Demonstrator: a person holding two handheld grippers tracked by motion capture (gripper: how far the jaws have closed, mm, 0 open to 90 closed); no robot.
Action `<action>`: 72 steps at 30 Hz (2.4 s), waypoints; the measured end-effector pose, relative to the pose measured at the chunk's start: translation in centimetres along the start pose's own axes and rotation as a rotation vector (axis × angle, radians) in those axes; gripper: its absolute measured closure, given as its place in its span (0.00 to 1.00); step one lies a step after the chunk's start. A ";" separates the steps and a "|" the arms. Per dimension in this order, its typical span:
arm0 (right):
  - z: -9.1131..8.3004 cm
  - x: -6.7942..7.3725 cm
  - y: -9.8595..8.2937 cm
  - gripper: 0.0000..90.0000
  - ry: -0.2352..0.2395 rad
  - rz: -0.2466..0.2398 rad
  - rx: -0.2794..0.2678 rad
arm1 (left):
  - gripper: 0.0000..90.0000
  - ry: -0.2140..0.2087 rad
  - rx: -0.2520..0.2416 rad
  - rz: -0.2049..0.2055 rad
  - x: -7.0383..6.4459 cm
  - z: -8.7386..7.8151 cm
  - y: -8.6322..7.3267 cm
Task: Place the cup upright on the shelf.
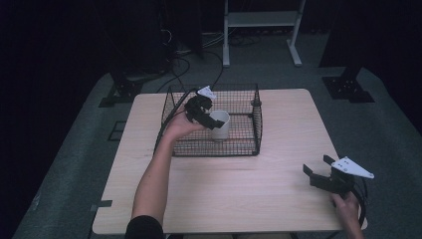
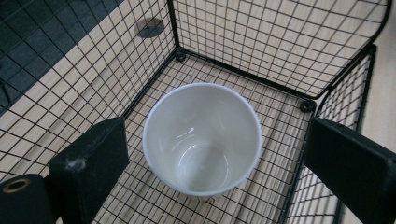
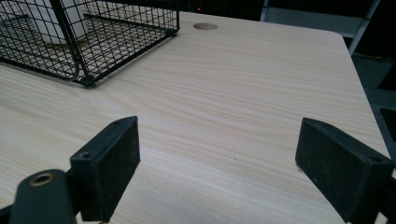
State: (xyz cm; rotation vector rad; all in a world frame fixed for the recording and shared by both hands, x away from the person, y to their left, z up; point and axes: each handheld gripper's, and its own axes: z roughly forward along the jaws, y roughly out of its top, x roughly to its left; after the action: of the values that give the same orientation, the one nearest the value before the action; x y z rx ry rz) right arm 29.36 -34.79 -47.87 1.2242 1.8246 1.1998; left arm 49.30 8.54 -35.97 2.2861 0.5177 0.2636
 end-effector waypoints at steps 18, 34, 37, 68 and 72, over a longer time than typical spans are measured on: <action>0.0 0.0 0.0 0.14 -0.001 0.001 0.002 | 0.07 0.009 -0.052 0.059 -2.7 -3.5 -0.3; 0.0 0.0 0.0 0.14 -0.002 0.003 0.002 | 0.07 0.016 -0.088 0.106 -4.9 -5.2 -1.0; 0.0 -0.1 0.0 0.15 -0.002 0.001 0.001 | 0.07 0.014 -0.095 0.111 -5.4 -5.4 -1.2; 0.0 0.0 0.0 0.14 -0.004 0.003 0.002 | 0.07 0.044 -0.165 0.101 -8.7 -7.6 -5.4; 0.0 0.0 0.0 0.14 -0.005 0.005 0.002 | 0.07 0.044 -0.165 0.095 -9.0 -7.7 -5.9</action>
State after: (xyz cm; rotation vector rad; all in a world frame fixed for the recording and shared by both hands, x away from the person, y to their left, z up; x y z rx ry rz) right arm 29.41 -34.81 -47.87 1.2324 1.8209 1.1966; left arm 36.90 13.21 -35.26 2.1506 0.3944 0.3903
